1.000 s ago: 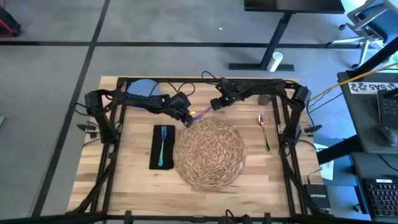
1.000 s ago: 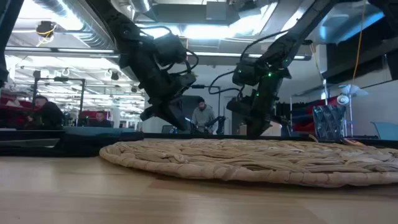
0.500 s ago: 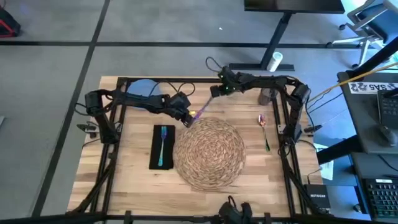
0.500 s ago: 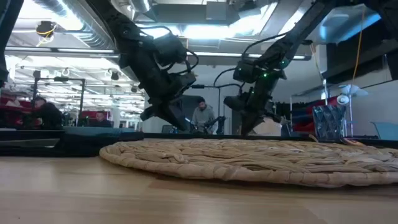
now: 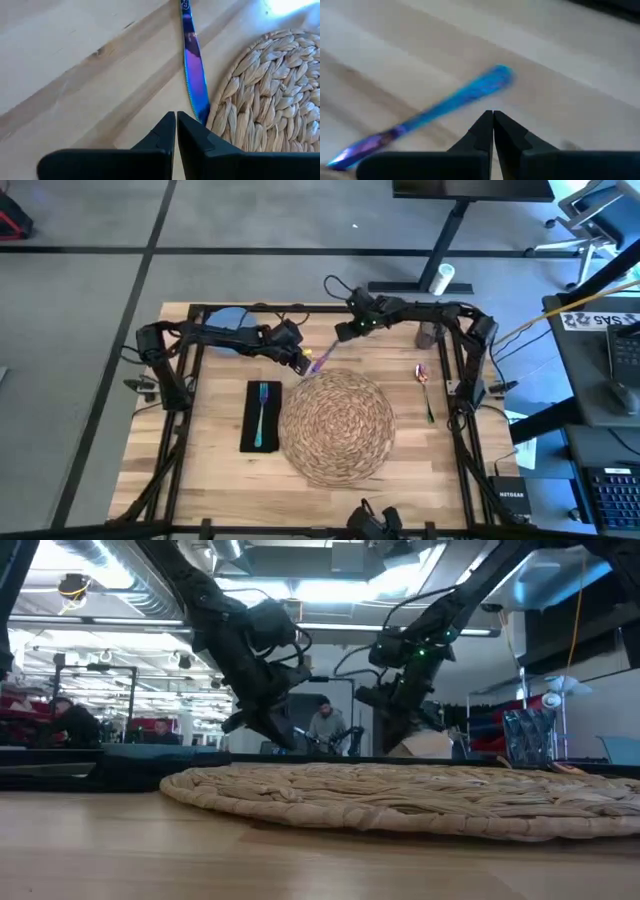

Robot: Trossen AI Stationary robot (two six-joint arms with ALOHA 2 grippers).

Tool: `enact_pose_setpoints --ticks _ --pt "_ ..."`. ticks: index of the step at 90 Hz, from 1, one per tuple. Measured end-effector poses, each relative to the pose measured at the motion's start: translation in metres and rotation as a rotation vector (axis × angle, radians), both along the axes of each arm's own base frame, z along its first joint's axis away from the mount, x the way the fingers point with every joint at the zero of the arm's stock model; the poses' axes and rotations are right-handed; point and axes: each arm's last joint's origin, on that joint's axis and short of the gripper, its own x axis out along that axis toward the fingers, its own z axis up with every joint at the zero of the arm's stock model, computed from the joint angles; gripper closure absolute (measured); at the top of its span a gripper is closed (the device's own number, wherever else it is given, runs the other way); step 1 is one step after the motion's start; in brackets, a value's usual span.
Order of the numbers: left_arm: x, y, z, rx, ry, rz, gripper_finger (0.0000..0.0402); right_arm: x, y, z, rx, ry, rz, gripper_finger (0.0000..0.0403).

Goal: Set table place
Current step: Put the blue table knife on top of the brown placemat

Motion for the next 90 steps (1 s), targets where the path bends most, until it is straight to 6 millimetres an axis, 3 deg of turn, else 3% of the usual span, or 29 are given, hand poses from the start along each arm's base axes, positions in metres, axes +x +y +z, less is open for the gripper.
enact_pose_setpoints --ticks 39,47,68,90 --pt "0.003 -0.008 0.000 -0.015 -0.001 -0.012 0.0402 0.004 -0.001 -0.026 0.063 0.038 -0.006 0.0403" --pt "0.003 -0.008 0.000 -0.015 -0.001 -0.011 0.0402 0.006 -0.004 -0.023 0.060 0.030 -0.016 0.0403" --pt "0.003 -0.008 0.000 -0.016 0.000 -0.011 0.0402 0.021 -0.035 -0.015 0.050 -0.036 -0.034 0.0403" --pt "0.002 -0.007 0.000 -0.016 0.003 -0.008 0.0402 0.034 -0.042 0.006 0.020 -0.044 0.043 0.0403"
